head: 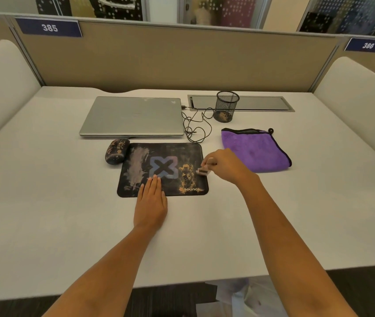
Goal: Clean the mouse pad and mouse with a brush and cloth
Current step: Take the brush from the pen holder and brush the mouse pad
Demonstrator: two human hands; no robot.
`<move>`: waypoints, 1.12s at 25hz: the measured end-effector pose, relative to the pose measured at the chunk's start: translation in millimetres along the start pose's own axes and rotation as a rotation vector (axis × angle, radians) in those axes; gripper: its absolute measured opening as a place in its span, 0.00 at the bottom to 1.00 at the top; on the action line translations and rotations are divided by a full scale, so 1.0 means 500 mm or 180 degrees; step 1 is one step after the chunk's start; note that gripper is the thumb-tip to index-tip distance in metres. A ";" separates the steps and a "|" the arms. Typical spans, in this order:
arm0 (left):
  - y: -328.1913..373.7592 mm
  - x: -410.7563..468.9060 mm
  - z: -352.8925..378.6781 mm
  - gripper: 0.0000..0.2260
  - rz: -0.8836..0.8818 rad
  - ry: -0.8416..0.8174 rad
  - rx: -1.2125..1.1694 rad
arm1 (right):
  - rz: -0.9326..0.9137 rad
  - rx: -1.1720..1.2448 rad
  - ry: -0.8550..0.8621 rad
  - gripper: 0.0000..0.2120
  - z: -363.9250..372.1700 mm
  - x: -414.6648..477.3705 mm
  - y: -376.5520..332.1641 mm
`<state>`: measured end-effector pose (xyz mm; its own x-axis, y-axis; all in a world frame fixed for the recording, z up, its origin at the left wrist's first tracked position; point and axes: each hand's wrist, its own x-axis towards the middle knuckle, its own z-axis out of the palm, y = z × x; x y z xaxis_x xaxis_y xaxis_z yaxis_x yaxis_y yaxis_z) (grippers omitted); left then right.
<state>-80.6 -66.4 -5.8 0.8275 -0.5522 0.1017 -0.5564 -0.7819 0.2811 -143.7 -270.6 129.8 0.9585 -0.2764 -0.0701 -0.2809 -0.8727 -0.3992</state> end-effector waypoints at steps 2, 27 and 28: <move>0.000 0.000 0.000 0.28 -0.0001 0.0000 0.0003 | -0.0124 -0.0133 -0.0297 0.09 0.001 -0.002 -0.002; -0.003 0.001 0.004 0.29 0.0042 0.0053 -0.0010 | -0.0641 -0.0250 -0.0979 0.09 -0.004 0.027 -0.070; -0.003 0.001 0.004 0.29 0.0047 0.0058 -0.0011 | -0.0633 -0.0165 -0.0862 0.09 -0.008 0.021 -0.068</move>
<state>-79.5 -66.3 -8.3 0.8205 -0.5582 0.1233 -0.5682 -0.7728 0.2828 -124.4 -245.3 146.3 0.9710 0.0120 -0.2386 -0.0827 -0.9200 -0.3831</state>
